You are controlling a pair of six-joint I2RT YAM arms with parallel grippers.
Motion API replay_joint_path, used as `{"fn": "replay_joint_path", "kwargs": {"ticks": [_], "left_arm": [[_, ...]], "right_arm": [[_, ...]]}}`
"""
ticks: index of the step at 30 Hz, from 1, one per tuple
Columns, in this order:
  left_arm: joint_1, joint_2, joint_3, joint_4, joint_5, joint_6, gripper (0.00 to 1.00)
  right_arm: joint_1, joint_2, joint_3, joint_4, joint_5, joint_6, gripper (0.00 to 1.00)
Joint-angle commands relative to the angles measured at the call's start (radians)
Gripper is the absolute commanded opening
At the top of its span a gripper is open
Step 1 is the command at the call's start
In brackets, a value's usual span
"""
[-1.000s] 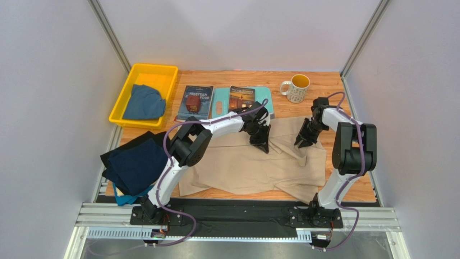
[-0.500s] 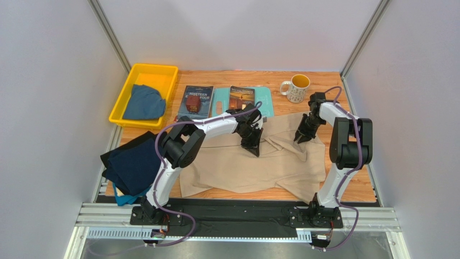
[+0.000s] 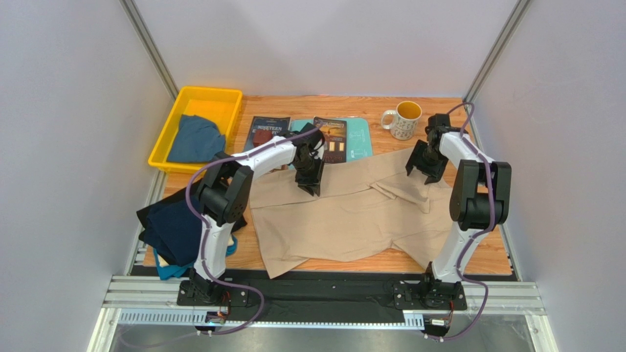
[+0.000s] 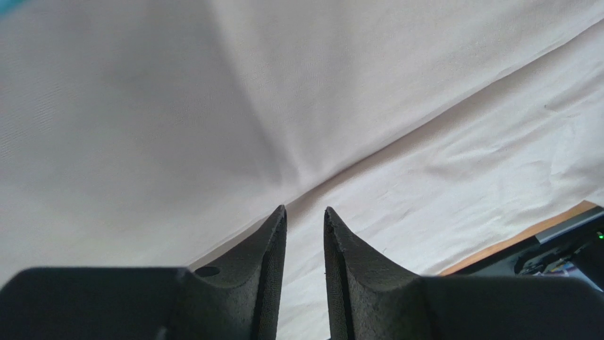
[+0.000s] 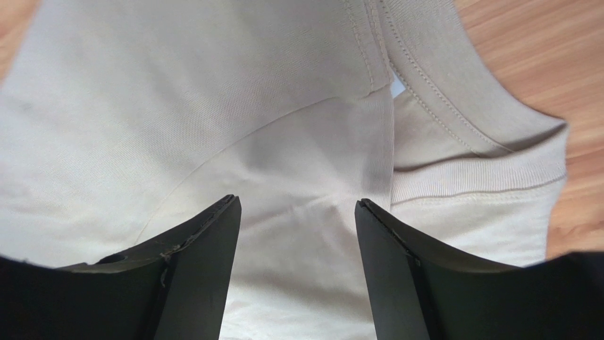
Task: Fold and stack the t-shirts
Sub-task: Fold the tshirt
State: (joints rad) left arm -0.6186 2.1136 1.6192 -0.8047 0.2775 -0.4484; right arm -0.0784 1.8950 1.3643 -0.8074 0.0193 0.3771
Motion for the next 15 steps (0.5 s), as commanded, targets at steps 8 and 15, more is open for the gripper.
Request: {"fn": "replay_joint_path", "kwargs": {"ticks": [8,15], "left_arm": [[0.100,-0.207,-0.036,-0.053,-0.167,-0.001,0.33],[0.197,-0.268,-0.090,-0.034,-0.158,0.050,0.33]], "right_arm": [[0.147,-0.197,-0.090,-0.050,-0.145,-0.030,0.66],[0.264,-0.084,-0.080,-0.078,-0.121,-0.020,0.67]]}}
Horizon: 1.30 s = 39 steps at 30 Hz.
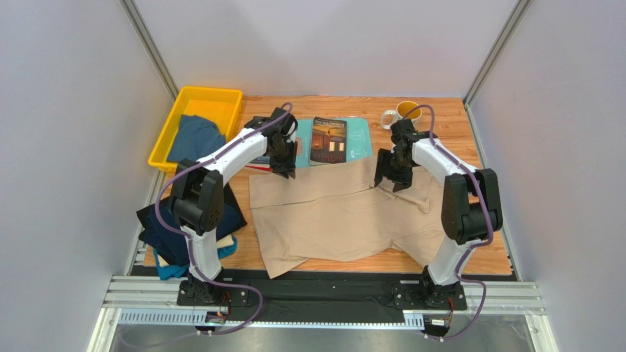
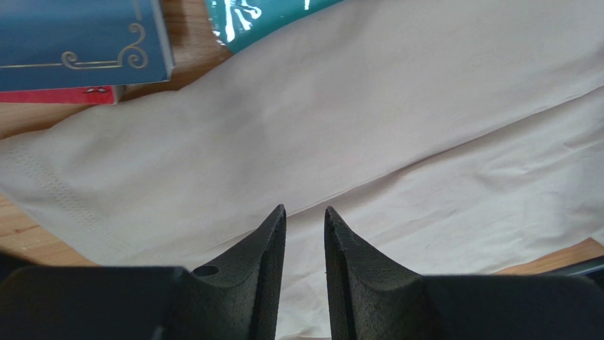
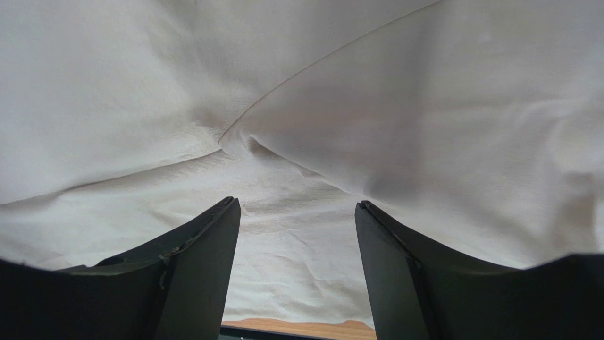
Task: Fold and stack the t-shirts
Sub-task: Fold the tshirt
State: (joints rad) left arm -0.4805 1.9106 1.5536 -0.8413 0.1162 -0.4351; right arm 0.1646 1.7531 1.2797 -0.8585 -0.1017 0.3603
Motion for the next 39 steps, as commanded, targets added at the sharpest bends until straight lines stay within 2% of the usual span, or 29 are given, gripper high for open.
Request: {"fn": "replay_joint_path", "kwargs": {"ticks": [1,5,21,30,39], "left_arm": [[0.069,-0.076,-0.039,0.005,0.022,0.038,0.33],[0.100,-0.082,-0.053,0.016,0.037,0.062,0.33],[0.103,-0.022,-0.033,0.015,0.085,0.091,0.32],[0.103,0.005,-0.009,0.010,0.096,0.090,0.32],[0.111,0.010,-0.012,0.013,0.094,0.088,0.32]], "right_arm": [[0.021,0.077,0.004,-0.025,0.000,0.006,0.67],[0.023,0.082,-0.003,-0.001,0.014,0.035,0.67],[0.024,0.106,0.059,-0.056,0.177,0.012,0.66],[0.026,0.158,0.075,-0.060,0.139,0.011,0.61],[0.027,0.071,0.099,-0.099,0.137,0.008,0.62]]}}
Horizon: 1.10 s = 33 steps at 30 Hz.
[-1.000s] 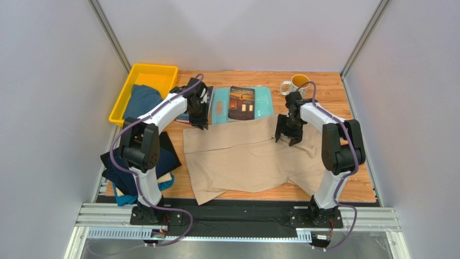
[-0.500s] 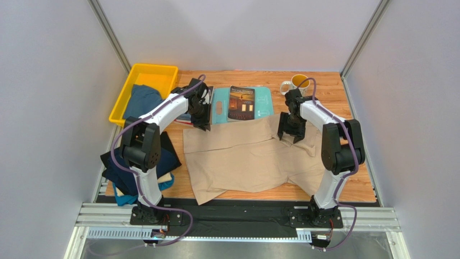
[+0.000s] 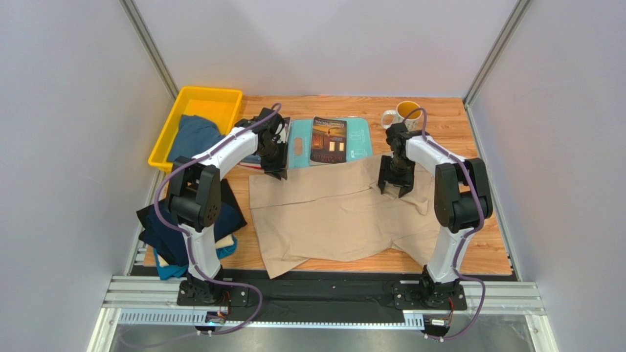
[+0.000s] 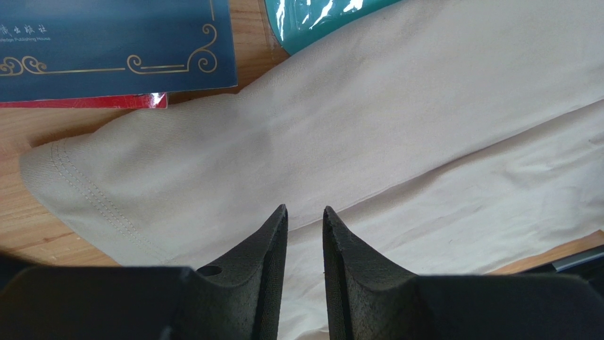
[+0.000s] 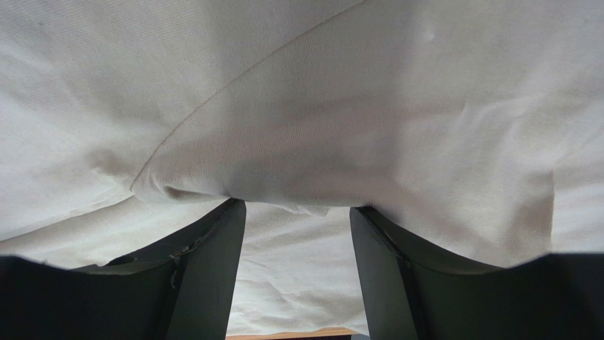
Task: Fold and stack the t-shirts
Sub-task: Fold the tshirt
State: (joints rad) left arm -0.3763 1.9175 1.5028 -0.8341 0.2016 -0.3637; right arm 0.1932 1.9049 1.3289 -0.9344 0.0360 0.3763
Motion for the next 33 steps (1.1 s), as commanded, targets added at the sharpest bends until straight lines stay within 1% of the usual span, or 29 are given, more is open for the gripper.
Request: {"fn": "replay_joint_path", "kwargs": {"ticks": [1,9,10,24,27,33], "left_arm": [[0.007,0.003,0.039,0.006,0.012,0.017,0.32],[0.008,0.017,0.048,0.003,0.022,0.014,0.31],[0.008,0.017,0.048,0.001,0.024,0.014,0.31],[0.014,0.032,0.065,-0.014,0.018,0.020,0.31],[0.016,0.037,0.071,-0.019,0.016,0.020,0.31],[0.019,0.043,0.077,-0.020,0.016,0.022,0.31]], "right_arm": [[-0.003,-0.092,0.053,-0.026,-0.008,-0.005,0.62],[0.009,-0.057,0.053,-0.055,-0.021,-0.007,0.62],[0.012,-0.052,0.052,-0.057,-0.053,-0.008,0.61],[0.015,0.048,0.090,-0.073,-0.051,-0.025,0.60],[0.014,0.062,0.099,-0.078,-0.039,-0.027,0.57],[0.014,0.075,0.110,-0.084,-0.038,-0.040,0.47]]}}
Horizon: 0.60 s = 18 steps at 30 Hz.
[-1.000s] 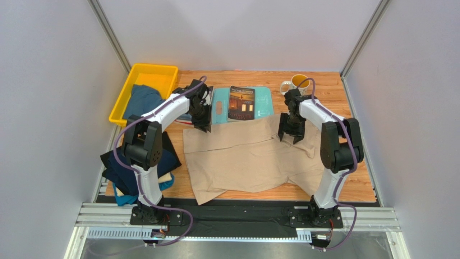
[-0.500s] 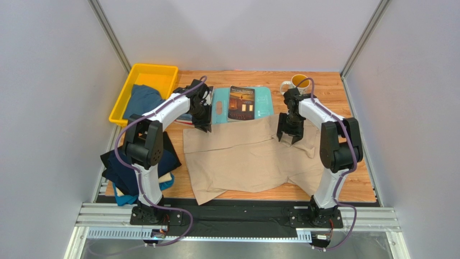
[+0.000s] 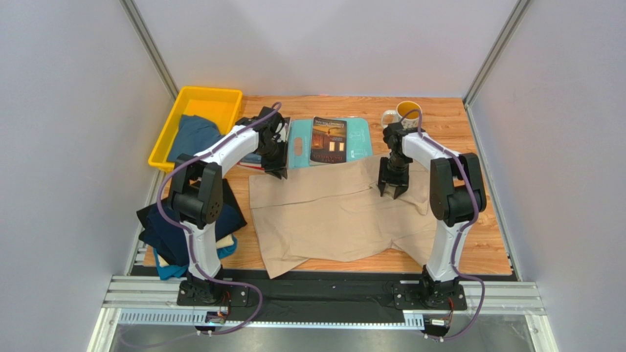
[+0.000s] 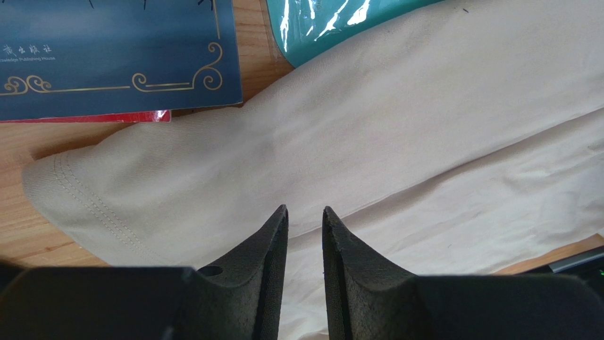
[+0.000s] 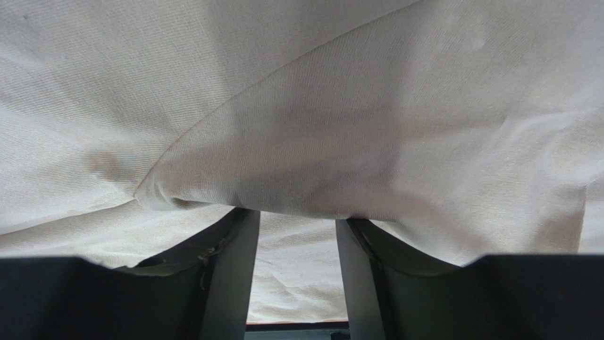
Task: Fold and stack the t-shirts
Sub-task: Fold the tshirt
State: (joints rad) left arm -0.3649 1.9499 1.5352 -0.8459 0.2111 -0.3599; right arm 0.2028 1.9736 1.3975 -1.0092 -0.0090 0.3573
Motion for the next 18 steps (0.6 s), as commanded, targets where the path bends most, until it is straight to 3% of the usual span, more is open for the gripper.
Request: {"fn": "replay_joint_path", "kwargs": {"ticks": [1,6,8,9,11,18], "left_arm": [[0.007,0.012,0.043,-0.009,0.007,0.016,0.31],[0.009,0.018,0.040,-0.005,0.007,0.018,0.31],[0.009,0.021,0.039,-0.005,0.008,0.018,0.31],[0.009,0.021,0.039,-0.002,0.010,0.016,0.31],[0.011,0.024,0.040,0.001,0.014,0.015,0.31],[0.015,0.027,0.045,0.002,0.020,0.009,0.31]], "right_arm": [[0.004,0.008,0.041,-0.009,0.007,-0.023,0.45],[0.004,-0.013,0.037,-0.022,0.041,-0.020,0.36],[0.004,-0.027,0.034,-0.026,0.041,-0.020,0.22],[0.004,-0.036,0.032,-0.028,0.038,-0.020,0.21],[0.004,-0.041,0.029,-0.035,0.037,-0.020,0.02],[0.006,-0.088,0.009,-0.055,0.024,-0.017,0.00]]}}
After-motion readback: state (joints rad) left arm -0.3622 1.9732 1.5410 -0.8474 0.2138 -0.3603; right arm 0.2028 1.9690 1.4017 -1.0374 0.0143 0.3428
